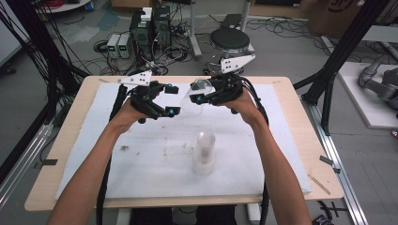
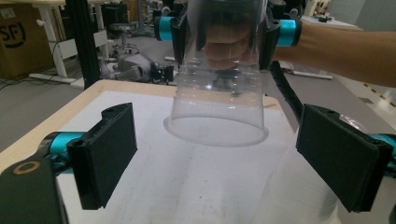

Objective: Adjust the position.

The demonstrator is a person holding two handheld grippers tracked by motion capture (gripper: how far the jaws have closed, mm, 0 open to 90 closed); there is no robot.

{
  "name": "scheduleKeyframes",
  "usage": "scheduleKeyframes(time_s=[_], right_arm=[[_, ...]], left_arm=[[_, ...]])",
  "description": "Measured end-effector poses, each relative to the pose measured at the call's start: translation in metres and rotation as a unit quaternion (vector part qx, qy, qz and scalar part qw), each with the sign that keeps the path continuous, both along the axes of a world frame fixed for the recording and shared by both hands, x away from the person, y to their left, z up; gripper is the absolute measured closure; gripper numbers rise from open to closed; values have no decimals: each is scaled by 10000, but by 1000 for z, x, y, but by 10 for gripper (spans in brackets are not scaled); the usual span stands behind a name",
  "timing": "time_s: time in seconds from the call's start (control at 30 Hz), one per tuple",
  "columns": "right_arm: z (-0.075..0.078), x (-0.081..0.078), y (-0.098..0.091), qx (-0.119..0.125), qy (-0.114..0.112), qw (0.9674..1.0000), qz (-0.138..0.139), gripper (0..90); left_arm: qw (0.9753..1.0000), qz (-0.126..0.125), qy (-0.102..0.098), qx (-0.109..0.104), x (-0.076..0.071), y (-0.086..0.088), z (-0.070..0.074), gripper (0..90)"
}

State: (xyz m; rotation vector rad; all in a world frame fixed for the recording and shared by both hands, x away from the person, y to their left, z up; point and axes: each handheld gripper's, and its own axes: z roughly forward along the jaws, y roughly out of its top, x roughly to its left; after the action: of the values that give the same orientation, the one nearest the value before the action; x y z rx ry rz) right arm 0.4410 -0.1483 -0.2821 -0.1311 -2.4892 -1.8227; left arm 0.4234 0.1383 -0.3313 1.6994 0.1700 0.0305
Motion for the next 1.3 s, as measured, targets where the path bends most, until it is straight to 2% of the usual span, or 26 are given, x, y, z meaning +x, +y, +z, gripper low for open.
scheduleKeyframes(time_s=[0.2, 0.43, 0.53, 0.63, 0.77, 0.87, 0.97, 1.23, 1.27, 1.3], right_arm=[[0, 0, 1, 75, 9, 10000, 60, 476], [0, -1, 2, 141, 56, 9998, 108, 477], [0, -1, 2, 135, 46, 9998, 131, 477], [0, -2, 3, 148, 40, 9997, 173, 477], [0, -2, 4, 153, 31, 9997, 196, 477], [0, -2, 4, 170, 47, 9996, 209, 479], [0, -1, 4, 160, 28, 9996, 213, 480], [-1, -1, 4, 149, 53, 9997, 209, 484], [-1, -1, 4, 139, 38, 9997, 207, 388], [-1, -1, 4, 139, 38, 9997, 207, 388]], left_arm=[[9999, -108, -25, -107, 1, -16, 1, 127], [9996, -248, -106, -72, 0, -31, 2, 156], [9996, -234, -123, -18, 0, -36, 0, 157], [9997, -175, -198, -1, 0, -39, 0, 179], [9994, -210, -257, 11, -1, -41, 0, 217], [9993, -198, -305, -14, 0, -41, 0, 288], [9991, -232, -369, -13, 0, -42, 0, 305], [9991, -212, -363, 4, 0, -41, 0, 350], [9991, -214, -357, 7, 0, -41, 0, 351], [9992, -211, -340, 9, 0, -41, 0, 351]])
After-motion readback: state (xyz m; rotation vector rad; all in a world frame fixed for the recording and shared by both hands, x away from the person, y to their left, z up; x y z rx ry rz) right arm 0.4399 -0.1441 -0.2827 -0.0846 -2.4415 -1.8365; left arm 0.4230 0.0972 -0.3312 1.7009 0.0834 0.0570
